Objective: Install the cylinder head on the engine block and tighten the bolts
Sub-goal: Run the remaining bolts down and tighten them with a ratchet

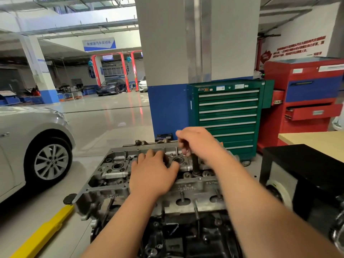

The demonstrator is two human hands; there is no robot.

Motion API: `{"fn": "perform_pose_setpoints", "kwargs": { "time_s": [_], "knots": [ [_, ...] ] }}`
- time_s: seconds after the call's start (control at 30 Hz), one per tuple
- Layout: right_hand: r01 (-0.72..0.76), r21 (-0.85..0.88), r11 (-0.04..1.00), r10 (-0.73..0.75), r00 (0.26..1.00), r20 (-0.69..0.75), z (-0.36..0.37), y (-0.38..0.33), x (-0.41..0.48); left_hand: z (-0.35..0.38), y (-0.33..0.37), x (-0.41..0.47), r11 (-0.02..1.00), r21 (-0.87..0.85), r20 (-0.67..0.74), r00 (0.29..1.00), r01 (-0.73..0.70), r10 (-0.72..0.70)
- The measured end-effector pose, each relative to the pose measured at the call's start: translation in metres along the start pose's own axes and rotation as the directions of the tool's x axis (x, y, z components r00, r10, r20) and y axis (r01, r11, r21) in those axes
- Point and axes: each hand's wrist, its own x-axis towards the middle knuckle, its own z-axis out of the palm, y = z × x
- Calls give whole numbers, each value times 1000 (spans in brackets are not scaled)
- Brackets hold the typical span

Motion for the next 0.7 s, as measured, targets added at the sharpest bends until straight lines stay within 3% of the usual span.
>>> {"fn": "perform_pose_setpoints", "kwargs": {
  "time_s": [0.07, 0.13, 0.17, 0.23, 0.27, 0.3, 0.33, 0.37, 0.4, 0.43, 0.5, 0.57, 0.63, 0.7],
  "knots": [
    [-93, 71, 993, 67, 952, 299, -15, -5, 4, -1, 2, 3, 1000, -4, 12, 1000, 19, -19],
    [-260, 329, 908, 126, 917, 378, -13, -6, 0, -2, 3, 2, 1000, 0, 19, 999, 30, -30],
    [-258, 383, 887, 145, 943, 299, -7, -2, 0, -2, 3, 1, 1000, 2, 16, 999, 31, -31],
    [-85, 243, 966, 119, 984, -129, 14, 6, -9, -1, 3, 0, 1000, 5, 5, 1000, 27, -27],
    [-1, 109, 994, 41, 929, -368, 23, 7, -15, -2, 3, 1, 1000, -4, 1, 1000, 31, -31],
    [32, 19, 999, -18, 855, -518, 29, 7, -18, -2, 3, 1, 999, -15, -1, 999, 43, -43],
    [52, -29, 998, -59, 815, -577, 31, 6, -18, -3, 4, -1, 998, -17, -3, 999, 52, -52],
    [57, -36, 998, -67, 838, -542, 27, 8, -15, -2, 3, -3, 999, -10, -7, 999, 50, -51],
    [61, 12, 998, -51, 914, -403, 19, 8, -11, -1, 2, -3, 999, -3, -16, 999, 45, -45],
    [22, 75, 997, -10, 989, -149, 8, 4, -7, -1, 2, -3, 999, 5, -21, 999, 41, -41],
    [-128, 141, 982, 87, 960, 266, -13, -6, -1, -1, 1, 0, 999, 4, -12, 999, 50, -50],
    [-277, 264, 924, 147, 895, 422, -17, -6, 0, -2, 2, 1, 998, -3, 2, 998, 66, -66],
    [-280, 377, 883, 161, 934, 318, -8, -2, -3, -2, 2, -2, 998, -6, -18, 998, 60, -60],
    [-79, 256, 963, 115, 985, -127, 12, 6, -10, -2, 2, -3, 998, -12, -36, 997, 65, -66]
  ]
}}
